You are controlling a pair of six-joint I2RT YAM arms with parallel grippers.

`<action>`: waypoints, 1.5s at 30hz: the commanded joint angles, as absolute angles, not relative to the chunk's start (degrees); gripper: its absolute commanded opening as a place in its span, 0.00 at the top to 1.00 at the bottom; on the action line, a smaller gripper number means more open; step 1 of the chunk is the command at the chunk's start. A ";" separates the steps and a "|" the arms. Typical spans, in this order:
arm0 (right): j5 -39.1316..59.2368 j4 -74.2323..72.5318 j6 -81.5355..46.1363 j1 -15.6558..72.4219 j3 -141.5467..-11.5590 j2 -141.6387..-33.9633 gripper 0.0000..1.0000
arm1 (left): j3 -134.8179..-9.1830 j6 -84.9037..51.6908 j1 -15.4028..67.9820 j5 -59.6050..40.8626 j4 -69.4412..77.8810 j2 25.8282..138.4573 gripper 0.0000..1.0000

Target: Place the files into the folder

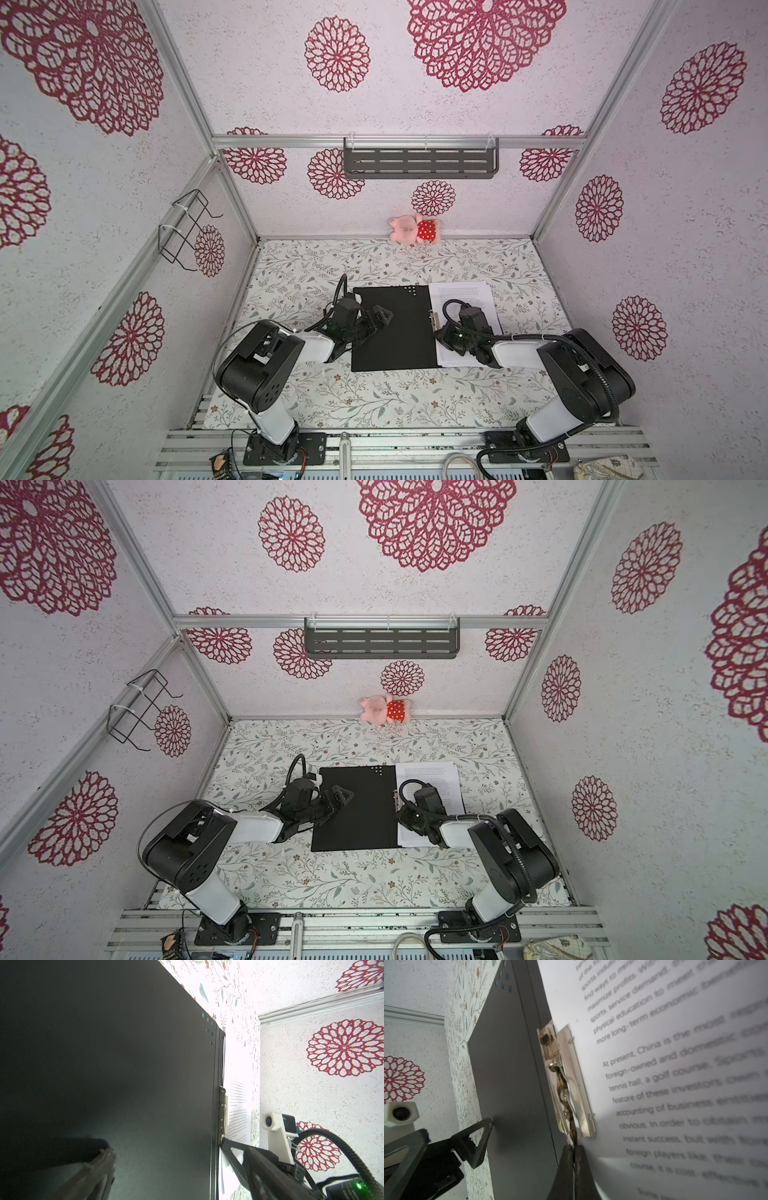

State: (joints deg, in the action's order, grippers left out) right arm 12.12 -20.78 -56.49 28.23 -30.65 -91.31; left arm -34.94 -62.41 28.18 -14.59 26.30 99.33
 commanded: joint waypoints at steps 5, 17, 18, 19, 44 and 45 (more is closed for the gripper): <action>8.37 -2.07 -55.24 29.01 -32.11 -93.01 1.00 | -28.74 -63.45 27.00 -9.32 5.52 107.04 0.00; 10.83 -0.37 -53.38 28.84 -34.89 -91.37 1.00 | -28.77 -63.43 26.91 -9.43 6.32 107.92 0.00; 10.33 0.10 -53.52 28.63 -34.89 -91.46 1.00 | -28.74 -63.44 26.90 -9.40 6.29 107.88 0.00; 10.19 0.10 -53.48 28.34 -34.66 -91.66 1.00 | -28.78 -63.40 26.97 -9.45 6.38 108.00 0.00; 7.93 14.68 -32.20 16.20 -43.94 -75.97 0.06 | -42.57 -47.40 22.75 -13.16 -15.45 84.22 0.01; 7.25 15.99 -31.19 14.11 -44.11 -75.85 0.06 | -42.06 -47.29 21.91 -12.94 -17.94 82.33 0.01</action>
State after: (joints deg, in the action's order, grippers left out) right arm 11.29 8.54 -36.88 18.09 -43.66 -77.06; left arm -41.47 -50.96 23.59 -14.70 -7.01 86.48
